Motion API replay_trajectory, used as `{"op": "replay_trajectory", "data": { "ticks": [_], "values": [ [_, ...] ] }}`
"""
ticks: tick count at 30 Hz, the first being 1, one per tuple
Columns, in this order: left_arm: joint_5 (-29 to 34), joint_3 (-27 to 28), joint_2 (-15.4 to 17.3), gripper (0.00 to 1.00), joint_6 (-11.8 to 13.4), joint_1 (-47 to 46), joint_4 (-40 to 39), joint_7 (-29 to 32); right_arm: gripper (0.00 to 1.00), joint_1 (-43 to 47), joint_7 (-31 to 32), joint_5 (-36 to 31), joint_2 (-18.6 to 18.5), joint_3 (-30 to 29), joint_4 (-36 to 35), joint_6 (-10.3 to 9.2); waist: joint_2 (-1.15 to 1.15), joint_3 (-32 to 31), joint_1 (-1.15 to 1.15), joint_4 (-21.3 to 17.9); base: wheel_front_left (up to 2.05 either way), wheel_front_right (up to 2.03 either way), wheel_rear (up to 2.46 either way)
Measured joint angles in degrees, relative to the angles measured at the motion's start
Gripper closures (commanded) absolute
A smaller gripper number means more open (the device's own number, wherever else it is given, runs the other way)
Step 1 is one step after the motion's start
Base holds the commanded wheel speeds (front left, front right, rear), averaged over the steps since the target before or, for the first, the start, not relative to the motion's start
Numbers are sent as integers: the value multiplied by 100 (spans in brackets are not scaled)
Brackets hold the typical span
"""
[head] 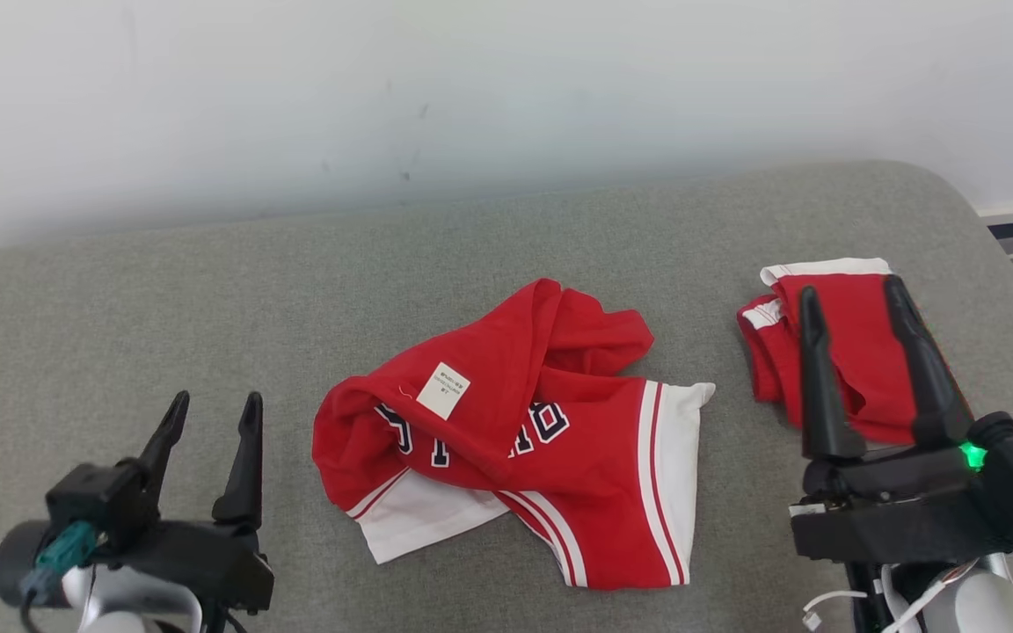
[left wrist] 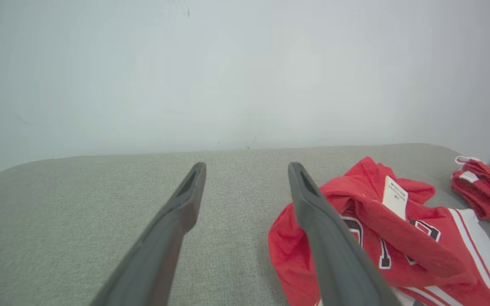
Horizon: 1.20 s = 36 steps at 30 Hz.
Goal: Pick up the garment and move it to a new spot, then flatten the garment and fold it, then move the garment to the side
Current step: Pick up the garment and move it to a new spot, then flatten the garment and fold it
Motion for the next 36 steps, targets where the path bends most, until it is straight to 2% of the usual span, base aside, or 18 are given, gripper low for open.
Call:
{"op": "replay_trajectory", "data": {
  "ticks": [3,7,15,22,36],
  "values": [
    [-12,275,-220,0,23,283,-242,-328,0,16,-49,59,-1,-214,261,-31,0,-62,0,22,0,0,0],
    [25,578,-336,0,31,700,-508,-686,0,30,-101,123,13,-383,577,-54,0,-154,0,32,0,0,0],
    [445,883,-691,0,31,1185,-901,-771,0,223,-151,300,33,-509,1359,-90,0,-196,0,-7,0,0,0],
    [633,936,-792,0,31,1380,-1071,-784,0,214,-212,358,49,-465,1917,-43,-1,-157,0,-22,0,0,0],
    [682,960,-805,0,31,1383,-1155,-786,0,-48,-421,358,53,-412,2180,59,0,57,1,4,0,0,0]
  ]
}}
